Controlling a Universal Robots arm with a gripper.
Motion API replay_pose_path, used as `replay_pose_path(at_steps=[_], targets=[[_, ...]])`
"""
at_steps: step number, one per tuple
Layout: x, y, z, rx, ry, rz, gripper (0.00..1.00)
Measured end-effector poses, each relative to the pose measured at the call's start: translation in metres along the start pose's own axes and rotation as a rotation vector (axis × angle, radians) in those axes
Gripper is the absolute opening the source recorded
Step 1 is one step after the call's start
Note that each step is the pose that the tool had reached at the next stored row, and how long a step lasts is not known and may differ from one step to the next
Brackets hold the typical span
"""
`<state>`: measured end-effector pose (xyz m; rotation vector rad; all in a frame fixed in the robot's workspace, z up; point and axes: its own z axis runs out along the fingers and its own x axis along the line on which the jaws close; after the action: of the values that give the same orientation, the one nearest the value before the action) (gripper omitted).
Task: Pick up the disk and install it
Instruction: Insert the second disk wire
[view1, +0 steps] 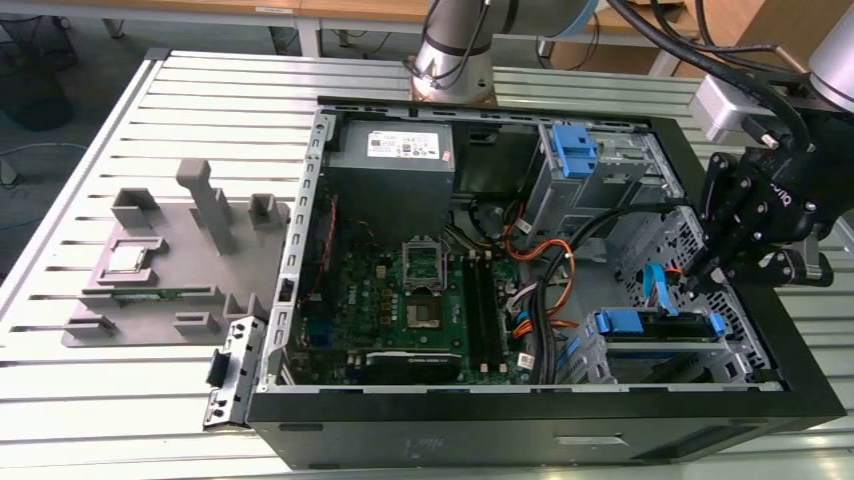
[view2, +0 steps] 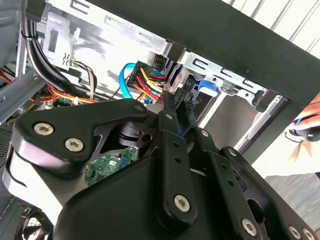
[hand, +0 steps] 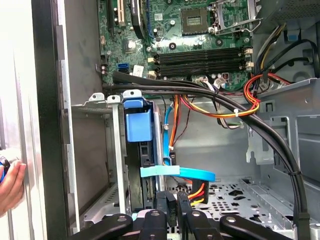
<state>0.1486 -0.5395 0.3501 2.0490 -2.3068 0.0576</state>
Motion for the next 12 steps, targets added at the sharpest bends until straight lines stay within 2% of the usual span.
replay_pose_path(at_steps=[12], targets=[[0.0, -0.0001, 0.0, -0.0006, 0.0, 0.0, 0.23]])
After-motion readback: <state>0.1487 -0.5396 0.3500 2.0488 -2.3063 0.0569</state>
